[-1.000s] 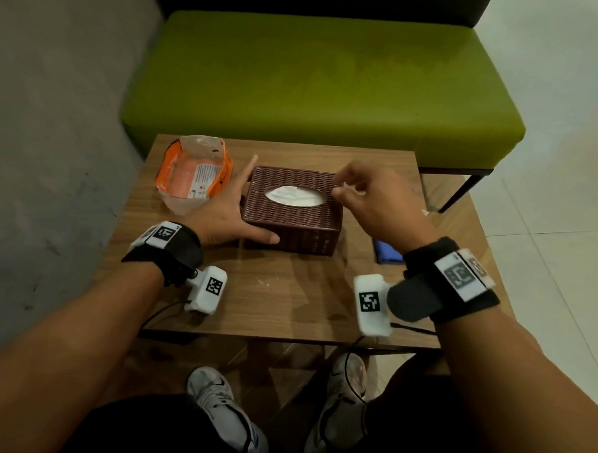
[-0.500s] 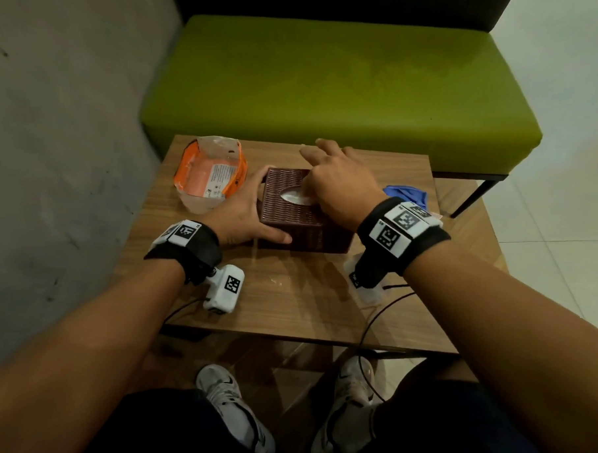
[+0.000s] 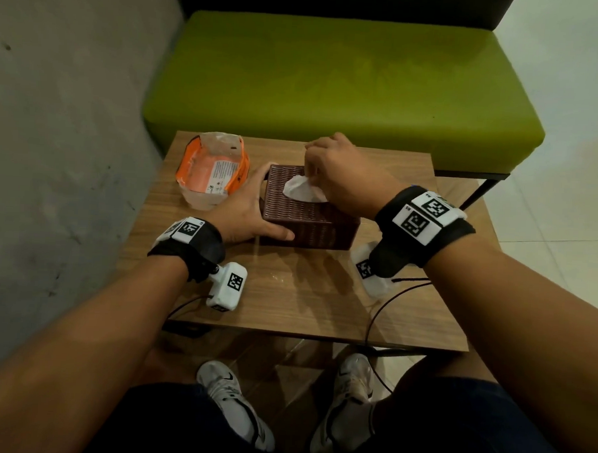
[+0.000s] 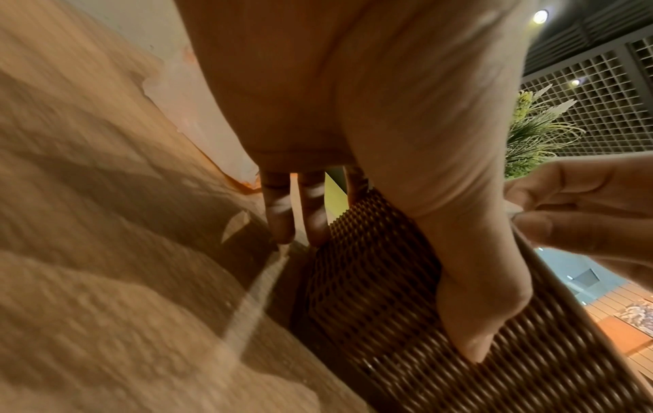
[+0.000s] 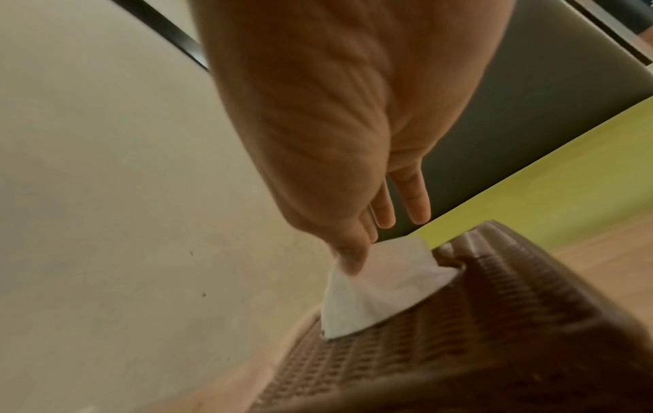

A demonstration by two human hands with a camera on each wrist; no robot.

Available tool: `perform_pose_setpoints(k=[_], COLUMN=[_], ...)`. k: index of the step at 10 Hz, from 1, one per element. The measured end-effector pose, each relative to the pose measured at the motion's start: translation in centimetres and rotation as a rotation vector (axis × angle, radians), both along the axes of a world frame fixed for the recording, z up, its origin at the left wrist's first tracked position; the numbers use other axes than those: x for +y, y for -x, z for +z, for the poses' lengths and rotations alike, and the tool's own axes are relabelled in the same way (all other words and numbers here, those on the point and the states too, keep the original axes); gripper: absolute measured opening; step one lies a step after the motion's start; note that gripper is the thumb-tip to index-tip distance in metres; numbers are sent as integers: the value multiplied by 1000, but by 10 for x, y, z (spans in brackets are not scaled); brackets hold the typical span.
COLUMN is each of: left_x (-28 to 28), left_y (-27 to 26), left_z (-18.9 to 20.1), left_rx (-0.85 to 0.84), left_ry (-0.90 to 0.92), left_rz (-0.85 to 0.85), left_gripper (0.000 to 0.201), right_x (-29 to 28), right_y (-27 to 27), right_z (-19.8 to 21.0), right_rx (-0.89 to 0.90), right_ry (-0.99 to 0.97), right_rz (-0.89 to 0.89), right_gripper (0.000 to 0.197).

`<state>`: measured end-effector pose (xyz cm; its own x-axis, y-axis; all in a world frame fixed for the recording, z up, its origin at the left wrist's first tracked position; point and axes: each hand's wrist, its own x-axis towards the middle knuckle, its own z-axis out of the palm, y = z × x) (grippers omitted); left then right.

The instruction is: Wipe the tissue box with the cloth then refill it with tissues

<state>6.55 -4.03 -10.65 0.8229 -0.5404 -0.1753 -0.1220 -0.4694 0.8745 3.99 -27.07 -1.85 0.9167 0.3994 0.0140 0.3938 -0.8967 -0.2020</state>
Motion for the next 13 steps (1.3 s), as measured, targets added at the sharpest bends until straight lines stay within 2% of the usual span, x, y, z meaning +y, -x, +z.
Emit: perform_pose_setpoints(k=[2, 3, 4, 6, 7, 8, 9, 10, 11, 12, 13], left_x=[-1, -1, 0, -1, -1, 0, 1, 2, 3, 12, 28], left_y=[3, 2, 2, 2, 4, 6, 6, 6, 10, 13, 23], left_z=[4, 4, 3, 5, 6, 5, 2, 1, 5, 19, 32], left_rx=[-12, -11, -5, -12, -9, -15, -2, 2, 31, 134, 299], left_ry=[26, 5, -10, 13, 15, -14, -47, -70, -100, -98, -32], left_rz=[-14, -5, -2, -9, -7, 14, 49, 50, 73, 95, 173], left_gripper=[125, 133, 138, 127, 126, 135, 147, 152, 155, 156, 133], right_x=[-2, -7, -11, -10, -17, -35, -62, -82, -94, -102, -101], right_y=[-2, 1, 3, 3, 7, 16, 22, 22, 10, -19, -35], right_z=[4, -2, -4, -1, 0, -3, -24, -44, -49, -26, 30], right_rx=[14, 54, 55, -1, -25, -120, -90, 77, 144, 128, 98], right_ry=[-110, -146, -160, -195, -249, -471, -690, -925, -946, -927, -915], right_rz=[-22, -53, -74, -58, -98, -323, -614, -727, -738, -710, -645], right_gripper=[12, 21, 16, 9, 17, 25, 21, 17, 15, 14, 22])
